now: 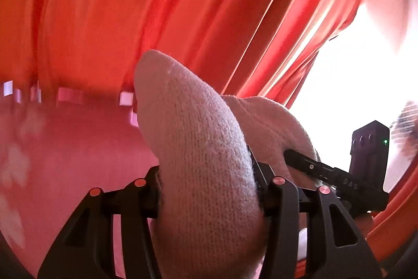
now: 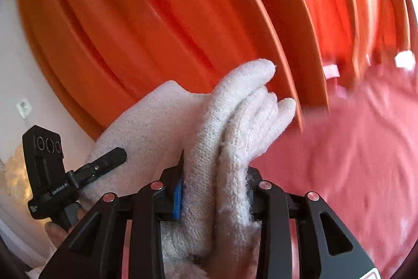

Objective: Fold small clothes
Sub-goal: 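Lift the strip end with both tools and fold it over the strip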

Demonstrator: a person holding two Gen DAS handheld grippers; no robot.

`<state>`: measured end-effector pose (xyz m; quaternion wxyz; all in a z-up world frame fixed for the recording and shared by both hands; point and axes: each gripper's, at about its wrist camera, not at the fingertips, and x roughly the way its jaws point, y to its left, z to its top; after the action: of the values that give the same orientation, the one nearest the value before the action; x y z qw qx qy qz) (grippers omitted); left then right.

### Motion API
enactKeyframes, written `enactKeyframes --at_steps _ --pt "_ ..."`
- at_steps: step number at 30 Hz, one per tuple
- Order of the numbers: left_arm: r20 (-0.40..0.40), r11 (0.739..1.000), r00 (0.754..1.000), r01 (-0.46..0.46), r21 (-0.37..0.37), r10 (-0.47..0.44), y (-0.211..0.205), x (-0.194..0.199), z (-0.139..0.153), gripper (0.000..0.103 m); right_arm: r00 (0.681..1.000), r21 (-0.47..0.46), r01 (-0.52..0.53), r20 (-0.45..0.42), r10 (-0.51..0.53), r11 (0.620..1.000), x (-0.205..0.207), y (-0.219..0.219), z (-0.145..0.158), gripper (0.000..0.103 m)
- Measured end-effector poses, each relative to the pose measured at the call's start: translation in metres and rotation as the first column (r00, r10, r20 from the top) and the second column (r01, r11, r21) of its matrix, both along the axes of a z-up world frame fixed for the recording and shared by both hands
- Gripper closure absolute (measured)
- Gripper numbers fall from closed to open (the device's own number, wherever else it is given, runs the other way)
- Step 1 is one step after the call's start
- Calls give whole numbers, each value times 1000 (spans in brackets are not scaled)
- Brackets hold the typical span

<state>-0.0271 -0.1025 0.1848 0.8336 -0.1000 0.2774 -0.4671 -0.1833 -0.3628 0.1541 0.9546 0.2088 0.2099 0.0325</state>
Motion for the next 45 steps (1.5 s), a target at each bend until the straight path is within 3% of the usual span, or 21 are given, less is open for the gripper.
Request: enactKeyframes --at_steps 4,8,12,16,19,24,29,34,39,45 --pt "136 997 990 -25 -77 35 29 15 51 54 989 -23 -23 145 26 999 19 25 44 71" --pt "186 993 979 -64 -103 82 46 46 50 54 983 -4 -52 178 52 999 56 40 38 70" --pt "102 989 985 -133 -69 140 58 96 3 54 994 34 -68 93 65 997 107 55 -5 71" --pt "-21 988 988 -155 18 155 62 122 -43 54 996 38 -86 -22 87 996 125 70 -48 71" --pt "-56 988 988 -137 66 141 60 123 -65 55 991 40 -91 -92 94 995 120 68 -76 72" --pt "-84 992 993 -74 98 82 42 97 -77 56 990 38 -44 -134 49 998 87 50 -86 72" --pt "-36 998 999 -13 60 15 12 62 -47 56 998 -9 30 -54 -30 1000 33 31 -39 72" --pt "96 999 995 24 -32 -21 -1 20 19 55 990 -57 85 116 -78 995 -30 21 32 72" --pt "249 990 969 37 -133 -3 2 -22 83 55 957 -103 105 279 -73 989 -67 27 99 72" --pt "363 975 931 38 -220 45 25 -33 130 54 919 -158 86 394 -17 984 -70 52 144 72"
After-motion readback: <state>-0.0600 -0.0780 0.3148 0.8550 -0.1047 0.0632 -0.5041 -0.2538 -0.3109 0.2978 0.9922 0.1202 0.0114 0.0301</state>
